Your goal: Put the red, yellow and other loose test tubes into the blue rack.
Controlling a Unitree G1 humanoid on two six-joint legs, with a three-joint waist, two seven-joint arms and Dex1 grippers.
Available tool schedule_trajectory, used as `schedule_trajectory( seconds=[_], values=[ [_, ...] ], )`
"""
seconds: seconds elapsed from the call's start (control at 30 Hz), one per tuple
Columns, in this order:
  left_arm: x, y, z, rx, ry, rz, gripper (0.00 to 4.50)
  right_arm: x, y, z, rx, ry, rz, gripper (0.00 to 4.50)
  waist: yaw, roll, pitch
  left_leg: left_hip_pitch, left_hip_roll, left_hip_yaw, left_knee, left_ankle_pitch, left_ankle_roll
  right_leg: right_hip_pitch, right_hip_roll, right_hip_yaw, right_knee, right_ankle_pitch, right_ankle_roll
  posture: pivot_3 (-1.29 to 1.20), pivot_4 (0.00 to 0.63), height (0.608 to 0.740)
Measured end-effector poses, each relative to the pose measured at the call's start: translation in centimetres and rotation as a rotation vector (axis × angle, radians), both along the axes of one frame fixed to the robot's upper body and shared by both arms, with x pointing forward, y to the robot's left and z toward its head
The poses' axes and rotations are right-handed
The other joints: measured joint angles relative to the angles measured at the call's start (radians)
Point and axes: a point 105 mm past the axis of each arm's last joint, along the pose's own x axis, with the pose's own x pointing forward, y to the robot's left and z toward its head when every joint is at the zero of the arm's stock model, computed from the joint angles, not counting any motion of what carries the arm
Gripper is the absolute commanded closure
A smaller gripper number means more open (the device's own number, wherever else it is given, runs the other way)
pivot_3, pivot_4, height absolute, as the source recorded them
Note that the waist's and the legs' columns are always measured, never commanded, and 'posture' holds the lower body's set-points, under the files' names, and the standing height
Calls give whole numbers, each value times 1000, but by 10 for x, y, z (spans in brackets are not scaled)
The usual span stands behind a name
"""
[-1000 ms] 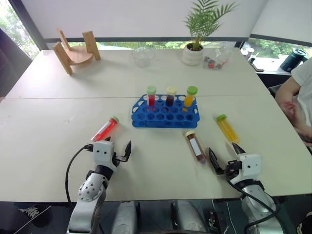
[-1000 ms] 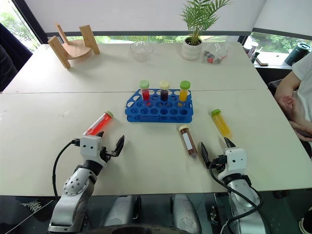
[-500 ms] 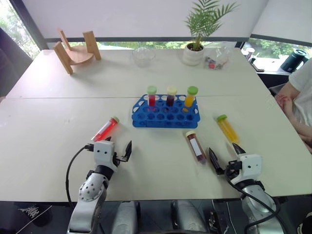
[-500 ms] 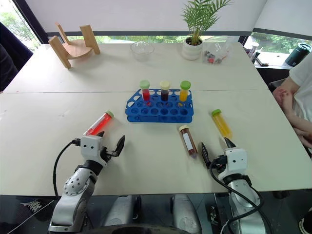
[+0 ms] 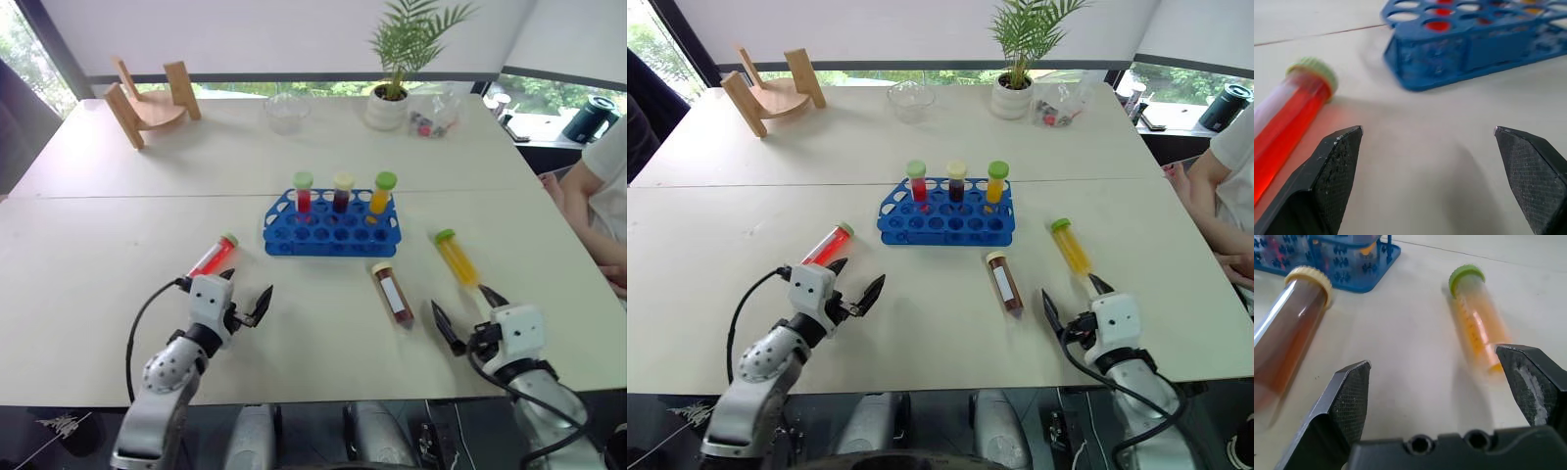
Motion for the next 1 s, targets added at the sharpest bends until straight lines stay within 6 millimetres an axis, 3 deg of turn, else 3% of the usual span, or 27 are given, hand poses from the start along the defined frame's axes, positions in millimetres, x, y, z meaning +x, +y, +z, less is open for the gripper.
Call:
schedule_trajectory(
  seconds=[0.13,0.33,0.4,0.47,0.67,0.73,1.0],
  values=[
    [-9,4,30,48,67,-255,70,17,-5,38,-61,54,38,0,0,1,1,1,0,0,0,0,0,0,0,0,1,0,-1,0,150,740],
    [-8,15,96,120,76,-557,70,44,4,81,-67,364,180,0,0,1,5,-1,0,1,1,0,0,-1,0,0,0,0,0,0,150,740],
    [-9,16,125,149,47,-654,70,55,4,110,-49,449,199,0,-1,1,13,-3,0,1,1,1,1,-4,0,0,-1,1,-2,0,150,740],
    [-13,15,138,152,32,-726,70,63,2,123,-24,523,171,0,-2,1,13,-2,0,1,-2,-1,2,-3,0,-1,-2,1,-1,0,150,740],
    [-16,10,138,158,65,-831,70,81,-4,92,13,807,73,0,-1,0,15,-12,0,1,-3,-3,6,-13,0,-1,0,0,5,0,150,740],
    [-15,8,138,173,59,-843,70,89,-4,88,13,847,51,0,-1,0,15,-20,-1,1,-1,-2,5,-22,0,-1,3,1,5,0,150,740],
    [-16,4,133,187,43,-836,70,111,-11,62,-20,936,-10,0,-2,0,15,-20,-1,2,0,-2,5,-23,0,-1,4,1,5,0,150,740]
  ],
)
